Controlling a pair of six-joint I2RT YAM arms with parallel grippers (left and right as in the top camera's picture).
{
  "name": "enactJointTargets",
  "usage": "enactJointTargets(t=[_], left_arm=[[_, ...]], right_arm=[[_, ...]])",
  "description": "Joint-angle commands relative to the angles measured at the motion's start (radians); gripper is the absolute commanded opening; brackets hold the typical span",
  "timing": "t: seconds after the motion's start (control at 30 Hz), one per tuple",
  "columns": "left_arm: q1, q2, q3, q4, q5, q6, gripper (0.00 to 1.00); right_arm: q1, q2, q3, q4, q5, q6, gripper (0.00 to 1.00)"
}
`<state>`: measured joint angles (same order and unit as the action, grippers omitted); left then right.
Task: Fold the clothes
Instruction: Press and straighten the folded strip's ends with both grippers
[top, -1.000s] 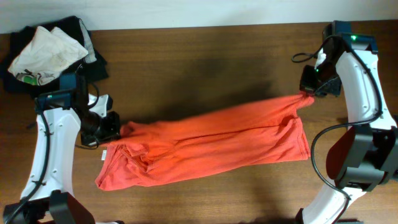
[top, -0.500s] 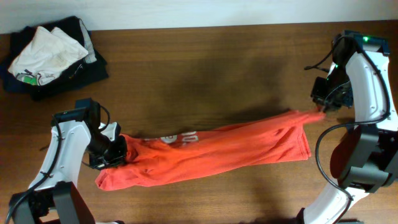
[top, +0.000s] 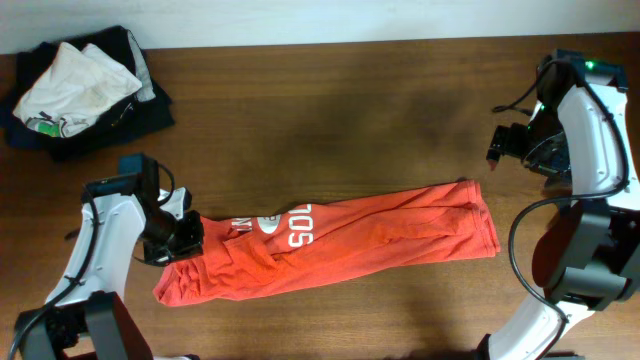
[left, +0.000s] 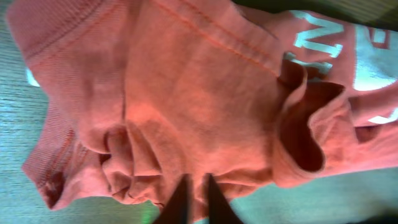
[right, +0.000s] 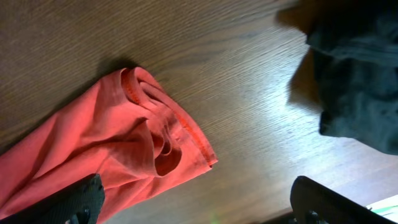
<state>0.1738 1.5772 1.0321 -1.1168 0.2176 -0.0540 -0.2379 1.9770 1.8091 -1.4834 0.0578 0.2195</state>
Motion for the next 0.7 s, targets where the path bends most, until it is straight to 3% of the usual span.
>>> enactJointTargets(t=[0.0, 0.03, 0.07, 0.1, 0.17, 0.3, 0.43, 0.57, 0.67], left_arm=[[-0.004, -0.032, 0.039, 0.003, 0.086, 0.018, 0.0], [-0.021, -0.045, 0.039, 0.003, 0.09, 0.044, 0.01], [-0.041, -0.054, 0.039, 0.002, 0.09, 0.048, 0.01], [-0.076, -0.059, 0.039, 0.0, 0.099, 0.047, 0.01], [-0.141, -0.058, 0.035, 0.003, 0.102, 0.047, 0.0], [-0.255, -0.049, 0.009, 0.012, 0.101, 0.047, 0.01], [-0.257, -0.025, -0.079, 0.117, 0.101, 0.023, 0.0], [-0.212, 0.064, -0.12, 0.168, 0.1, 0.02, 0.0], [-0.126, 0.18, -0.139, 0.226, 0.098, 0.021, 0.0]], right_arm=[[-0.002, -0.033, -0.08, 0.014, -0.278, -0.207, 0.98], [0.002, -0.033, -0.123, 0.029, -0.359, -0.267, 0.87], [0.003, -0.033, -0.155, 0.046, -0.369, -0.272, 0.68], [0.005, -0.033, -0.199, 0.072, -0.369, -0.271, 0.37], [0.008, -0.033, -0.271, 0.119, -0.373, -0.264, 0.04], [0.036, -0.033, -0.392, 0.2, -0.391, -0.26, 0.04], [0.05, -0.033, -0.508, 0.325, -0.385, -0.108, 0.04], [0.048, -0.033, -0.642, 0.455, -0.256, 0.012, 0.04], [0.048, -0.033, -0.659, 0.451, -0.198, 0.026, 0.04]])
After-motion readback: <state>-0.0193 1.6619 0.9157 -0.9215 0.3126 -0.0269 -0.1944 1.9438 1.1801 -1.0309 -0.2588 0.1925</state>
